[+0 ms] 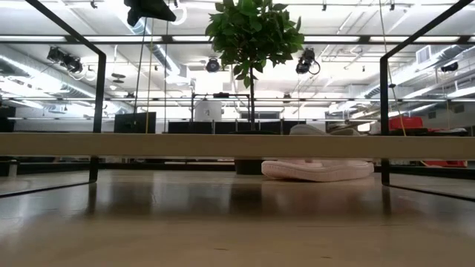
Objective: Pick and place slides into the shelf
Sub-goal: Put the bottom gray slide on the shelf
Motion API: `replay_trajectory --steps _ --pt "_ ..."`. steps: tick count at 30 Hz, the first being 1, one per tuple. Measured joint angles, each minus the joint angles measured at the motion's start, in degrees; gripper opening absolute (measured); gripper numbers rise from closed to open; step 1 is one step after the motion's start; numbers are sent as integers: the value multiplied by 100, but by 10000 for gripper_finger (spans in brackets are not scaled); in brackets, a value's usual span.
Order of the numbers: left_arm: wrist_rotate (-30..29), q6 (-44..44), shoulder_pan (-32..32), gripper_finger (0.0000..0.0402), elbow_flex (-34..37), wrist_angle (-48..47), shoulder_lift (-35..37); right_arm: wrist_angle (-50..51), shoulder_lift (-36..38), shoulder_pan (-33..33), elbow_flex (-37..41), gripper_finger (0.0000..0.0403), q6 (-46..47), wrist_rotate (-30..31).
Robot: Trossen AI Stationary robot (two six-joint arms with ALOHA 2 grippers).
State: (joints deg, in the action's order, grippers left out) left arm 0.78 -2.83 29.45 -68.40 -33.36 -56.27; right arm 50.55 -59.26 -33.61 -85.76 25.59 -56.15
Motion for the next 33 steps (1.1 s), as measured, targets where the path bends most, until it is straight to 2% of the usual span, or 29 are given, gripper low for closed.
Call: replay_trajectory --steps 7,13,17,22,33 --pt "-1 -80 0 24 0 0 0 610 -1232 1150 -1027 1 -629 75" --pt "-2 -105 0 15 0 0 0 2372 -2242 1662 -1880 1 -2183 431" --pt "-2 -103 0 12 0 -1 0 3448 -2740 1903 -2057 1 -3014 507" --pt "-2 -103 0 19 0 -58 2 3536 -3088 2166 -2052 1 -3436 611" --pt "-2 -103 0 21 0 -212 0 3518 -3793 2474 -2048 1 -3683 646"
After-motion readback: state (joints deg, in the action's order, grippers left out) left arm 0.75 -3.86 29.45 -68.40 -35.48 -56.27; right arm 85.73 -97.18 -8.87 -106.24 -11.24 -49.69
